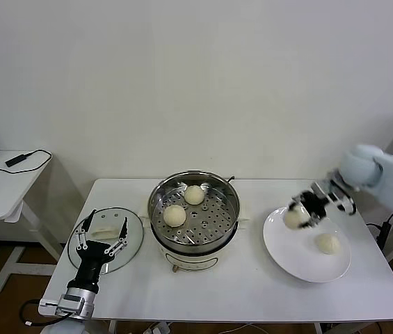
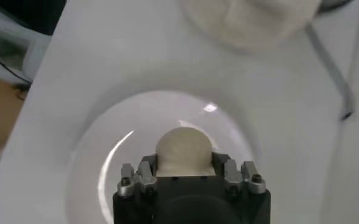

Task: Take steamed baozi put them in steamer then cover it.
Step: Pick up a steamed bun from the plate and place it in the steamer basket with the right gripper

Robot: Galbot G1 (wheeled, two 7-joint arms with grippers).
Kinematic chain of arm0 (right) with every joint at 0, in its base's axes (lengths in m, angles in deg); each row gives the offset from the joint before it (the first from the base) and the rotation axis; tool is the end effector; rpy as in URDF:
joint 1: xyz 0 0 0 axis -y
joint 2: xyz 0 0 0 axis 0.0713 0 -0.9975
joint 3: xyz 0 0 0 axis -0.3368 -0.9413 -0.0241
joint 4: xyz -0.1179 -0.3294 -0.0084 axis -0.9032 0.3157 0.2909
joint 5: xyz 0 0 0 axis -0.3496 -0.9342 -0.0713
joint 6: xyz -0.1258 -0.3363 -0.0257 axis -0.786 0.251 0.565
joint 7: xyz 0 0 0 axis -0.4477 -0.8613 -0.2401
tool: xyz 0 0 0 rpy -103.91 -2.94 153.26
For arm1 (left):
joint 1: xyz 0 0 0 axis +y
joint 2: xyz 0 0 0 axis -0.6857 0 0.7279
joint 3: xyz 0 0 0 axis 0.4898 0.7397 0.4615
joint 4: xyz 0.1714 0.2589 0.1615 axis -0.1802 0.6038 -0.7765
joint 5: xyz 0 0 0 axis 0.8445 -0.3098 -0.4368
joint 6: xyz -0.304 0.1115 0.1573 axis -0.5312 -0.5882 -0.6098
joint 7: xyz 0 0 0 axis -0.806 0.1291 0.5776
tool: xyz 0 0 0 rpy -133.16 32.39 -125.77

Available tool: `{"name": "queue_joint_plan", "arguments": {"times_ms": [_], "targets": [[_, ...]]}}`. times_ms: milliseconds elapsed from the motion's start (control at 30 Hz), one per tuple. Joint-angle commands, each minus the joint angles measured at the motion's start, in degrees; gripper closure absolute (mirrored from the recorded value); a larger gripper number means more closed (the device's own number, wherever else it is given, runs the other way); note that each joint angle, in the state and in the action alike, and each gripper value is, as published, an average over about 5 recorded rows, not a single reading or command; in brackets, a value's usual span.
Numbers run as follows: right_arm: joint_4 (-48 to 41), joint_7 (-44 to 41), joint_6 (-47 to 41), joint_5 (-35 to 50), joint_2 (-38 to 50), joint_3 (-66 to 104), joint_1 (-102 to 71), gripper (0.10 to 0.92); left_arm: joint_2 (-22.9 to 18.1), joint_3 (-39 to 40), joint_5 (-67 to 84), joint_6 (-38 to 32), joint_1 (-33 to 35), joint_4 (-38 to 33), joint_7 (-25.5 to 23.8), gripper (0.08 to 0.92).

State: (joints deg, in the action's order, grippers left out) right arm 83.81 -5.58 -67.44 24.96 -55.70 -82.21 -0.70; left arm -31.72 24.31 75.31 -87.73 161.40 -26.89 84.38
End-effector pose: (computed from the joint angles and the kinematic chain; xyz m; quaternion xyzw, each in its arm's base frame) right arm 0.5229 -0.1254 -0.0490 0.5996 -0.4338 0.6401 0.2062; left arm 0.1996 0.0634 -0.3132 0.0486 0.9849 0.1448 0.0818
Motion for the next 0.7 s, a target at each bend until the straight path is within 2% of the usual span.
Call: {"name": "queue_joint_plan", "arguments": {"times_ms": [33,300,700], "targets": [[5.0,-2.0,9.4,-1.0,-9.3,-7.3,17.2,0.398,0.1,0.0,0.1,0.1,0.0,-0.1,0.1,0.177],[13.3,-1.2,14.3,-8.0,-19.5,-6.1,16.3,0.398,0.6,0.4,0.3,-0.2,-0.3,0.4,0.0,0.177],[12.0,1.6,17.9,-20.8,-27.1,-4.8,6.7,0.406,0.9,0.1,1.1,-0.6,-0.4,0.4,0.0,0.177]]}}
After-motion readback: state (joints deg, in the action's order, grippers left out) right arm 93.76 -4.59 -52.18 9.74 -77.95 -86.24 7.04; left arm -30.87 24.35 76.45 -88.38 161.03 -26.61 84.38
